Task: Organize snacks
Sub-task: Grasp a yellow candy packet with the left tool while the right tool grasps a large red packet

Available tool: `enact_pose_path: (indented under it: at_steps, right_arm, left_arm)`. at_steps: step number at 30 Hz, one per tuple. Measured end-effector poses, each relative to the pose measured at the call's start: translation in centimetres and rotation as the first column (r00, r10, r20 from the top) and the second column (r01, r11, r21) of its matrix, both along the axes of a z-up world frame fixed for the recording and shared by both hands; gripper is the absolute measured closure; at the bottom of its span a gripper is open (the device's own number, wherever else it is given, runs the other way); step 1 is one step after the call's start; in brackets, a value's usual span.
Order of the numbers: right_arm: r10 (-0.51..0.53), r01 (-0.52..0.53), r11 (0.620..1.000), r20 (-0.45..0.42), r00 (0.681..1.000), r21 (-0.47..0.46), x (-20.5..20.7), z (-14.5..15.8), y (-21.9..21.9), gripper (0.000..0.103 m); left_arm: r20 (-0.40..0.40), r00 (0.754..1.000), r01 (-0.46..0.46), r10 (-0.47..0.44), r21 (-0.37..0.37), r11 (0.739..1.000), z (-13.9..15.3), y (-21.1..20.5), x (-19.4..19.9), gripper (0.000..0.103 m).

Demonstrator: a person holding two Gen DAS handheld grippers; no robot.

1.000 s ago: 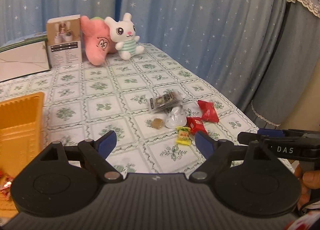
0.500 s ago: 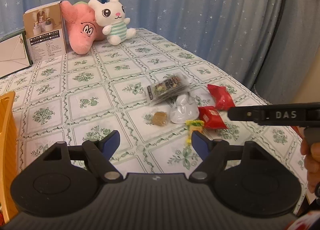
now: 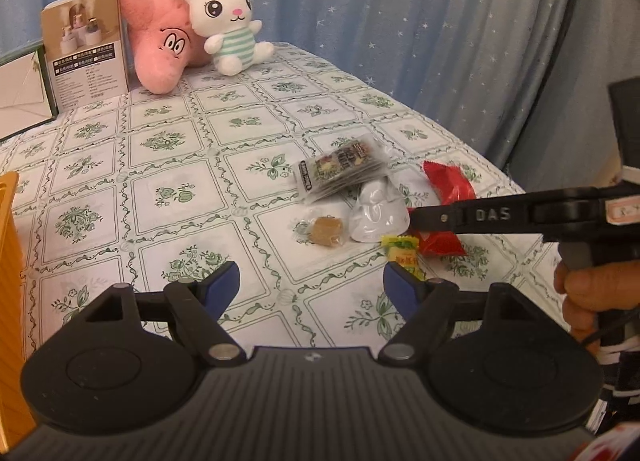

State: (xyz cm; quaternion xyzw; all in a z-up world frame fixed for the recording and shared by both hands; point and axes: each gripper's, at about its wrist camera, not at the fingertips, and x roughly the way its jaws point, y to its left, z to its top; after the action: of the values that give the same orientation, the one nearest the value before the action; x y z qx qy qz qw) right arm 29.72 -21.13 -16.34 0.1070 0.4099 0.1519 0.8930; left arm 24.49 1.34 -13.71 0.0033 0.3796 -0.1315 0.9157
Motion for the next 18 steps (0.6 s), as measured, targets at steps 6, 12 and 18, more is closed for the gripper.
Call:
enact_pose_path:
  at_steps: [6, 12, 18]
  right_arm:
    - [0.015, -0.015, 1.0, -0.001, 1.0, -0.025, -0.7, 0.0, -0.2, 0.074]
    - [-0.007, 0.007, 1.0, -0.024, 1.0, 0.004, -2.3, 0.2, -1.5, 0.074]
    - [-0.083, 0.083, 0.997, -0.027, 0.996, 0.004, -3.5, 0.9, -3.3, 0.074]
  left_arm:
    - [-0.012, 1.0, 0.015, -0.015, -0.014, 1.0, -0.4, -0.3, 0.1, 0.026]
    - [-0.023, 0.996, 0.087, -0.088, -0.039, 0.995, -1.1, -1.8, 0.5, 0.035]
    - [-0.011, 0.988, 0.152, -0.153, -0.041, 0.988, -2.1, -4.1, 1.1, 0.048]
